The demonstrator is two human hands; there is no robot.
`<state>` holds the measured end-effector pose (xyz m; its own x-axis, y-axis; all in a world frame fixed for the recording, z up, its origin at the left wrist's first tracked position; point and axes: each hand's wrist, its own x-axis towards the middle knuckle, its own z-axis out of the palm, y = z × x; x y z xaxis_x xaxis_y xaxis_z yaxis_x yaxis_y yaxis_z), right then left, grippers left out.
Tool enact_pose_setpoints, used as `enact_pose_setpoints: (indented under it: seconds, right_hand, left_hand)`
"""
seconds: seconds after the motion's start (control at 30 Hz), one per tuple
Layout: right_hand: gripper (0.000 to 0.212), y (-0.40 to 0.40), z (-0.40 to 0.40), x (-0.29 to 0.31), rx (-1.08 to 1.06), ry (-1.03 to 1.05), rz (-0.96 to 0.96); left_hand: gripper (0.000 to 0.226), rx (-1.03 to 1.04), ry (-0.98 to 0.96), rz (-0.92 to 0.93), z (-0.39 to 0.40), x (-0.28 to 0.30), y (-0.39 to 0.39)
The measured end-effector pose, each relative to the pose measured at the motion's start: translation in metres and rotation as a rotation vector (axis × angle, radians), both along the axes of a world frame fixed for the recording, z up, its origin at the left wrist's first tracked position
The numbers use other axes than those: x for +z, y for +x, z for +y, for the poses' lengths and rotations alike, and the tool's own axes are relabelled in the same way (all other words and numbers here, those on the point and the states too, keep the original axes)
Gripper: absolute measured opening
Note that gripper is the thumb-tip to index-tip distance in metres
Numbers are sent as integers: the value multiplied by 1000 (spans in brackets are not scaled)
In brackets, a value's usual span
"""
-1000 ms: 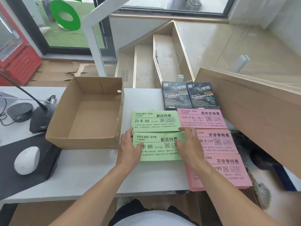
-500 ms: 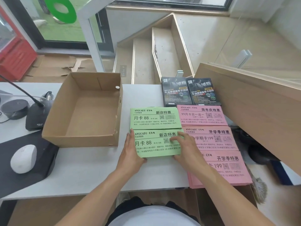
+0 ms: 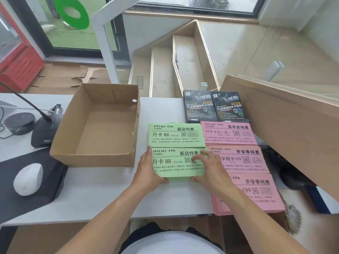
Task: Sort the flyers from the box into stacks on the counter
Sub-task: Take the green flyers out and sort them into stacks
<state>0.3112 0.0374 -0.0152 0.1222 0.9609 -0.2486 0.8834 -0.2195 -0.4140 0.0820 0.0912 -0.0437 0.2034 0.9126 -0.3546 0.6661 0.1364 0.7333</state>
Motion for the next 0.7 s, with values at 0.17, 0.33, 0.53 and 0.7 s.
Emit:
enact_pose_setpoints:
  seconds: [0.17,0.33,0.53,0.7]
  right_hand:
    - [66,-3,0,2,9,-2,-39]
    - [67,-3,0,7,36,-34,-67]
    - [59,-18,8,10,55,94,-172]
    - [67,-40,8,-23,144,181,-286]
  left_hand:
    - [148,-4,3,5,3,-1,-3]
    - [150,-34,18,21,5,-1,-2]
    - [131,-259,260,240,-11,6,-2]
    - [78,-436,534,432,7,-3,5]
